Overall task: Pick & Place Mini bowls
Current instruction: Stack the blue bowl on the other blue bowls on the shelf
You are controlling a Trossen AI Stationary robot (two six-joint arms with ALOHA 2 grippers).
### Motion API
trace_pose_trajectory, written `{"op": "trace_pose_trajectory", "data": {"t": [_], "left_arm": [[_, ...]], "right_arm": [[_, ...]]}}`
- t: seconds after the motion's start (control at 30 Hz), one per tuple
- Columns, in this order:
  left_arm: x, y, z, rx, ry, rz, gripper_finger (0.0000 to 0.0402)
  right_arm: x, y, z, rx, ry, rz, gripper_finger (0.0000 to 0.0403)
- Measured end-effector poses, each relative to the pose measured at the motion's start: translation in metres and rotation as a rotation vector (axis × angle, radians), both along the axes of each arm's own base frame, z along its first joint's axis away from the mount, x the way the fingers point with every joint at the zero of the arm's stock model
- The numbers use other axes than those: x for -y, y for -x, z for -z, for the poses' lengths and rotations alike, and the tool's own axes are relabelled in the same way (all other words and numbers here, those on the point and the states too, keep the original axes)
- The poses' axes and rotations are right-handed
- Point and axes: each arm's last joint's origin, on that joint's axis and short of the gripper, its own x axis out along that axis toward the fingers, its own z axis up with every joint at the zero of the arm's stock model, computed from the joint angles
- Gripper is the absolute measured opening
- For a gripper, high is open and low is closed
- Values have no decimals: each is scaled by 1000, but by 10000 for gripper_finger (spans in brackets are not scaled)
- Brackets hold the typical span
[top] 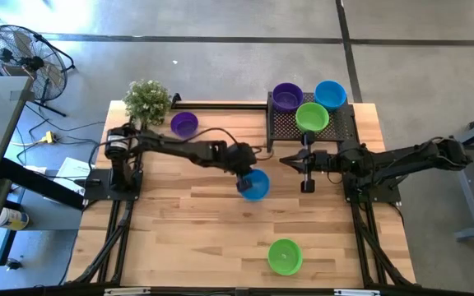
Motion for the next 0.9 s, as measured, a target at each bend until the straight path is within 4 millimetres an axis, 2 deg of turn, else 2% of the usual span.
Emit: {"op": "trace_pose_trajectory", "data": {"t": [0.1,0.27,0.6,0.67,0.8,0.9], "left_arm": [[3,-7,8,40,20,-4,3],[3,-12,32,-1,54,-16,3],[3,-12,34,-15,58,-15,51],[3,-6,26,-37,29,1,58],[2,3,-7,10,-60,16,60],[2,12,-13,-5,-103,28,46]], "right_arm": [[-1,0,0,1,0,-1,1],[-1,0,0,1,9,1,1],[-1,0,0,-4,14,1,2],[-1,0,1,-7,14,1,2],[-1,0,1,-12,28,3,1],[-1,0,1,-14,36,9,1]]}}
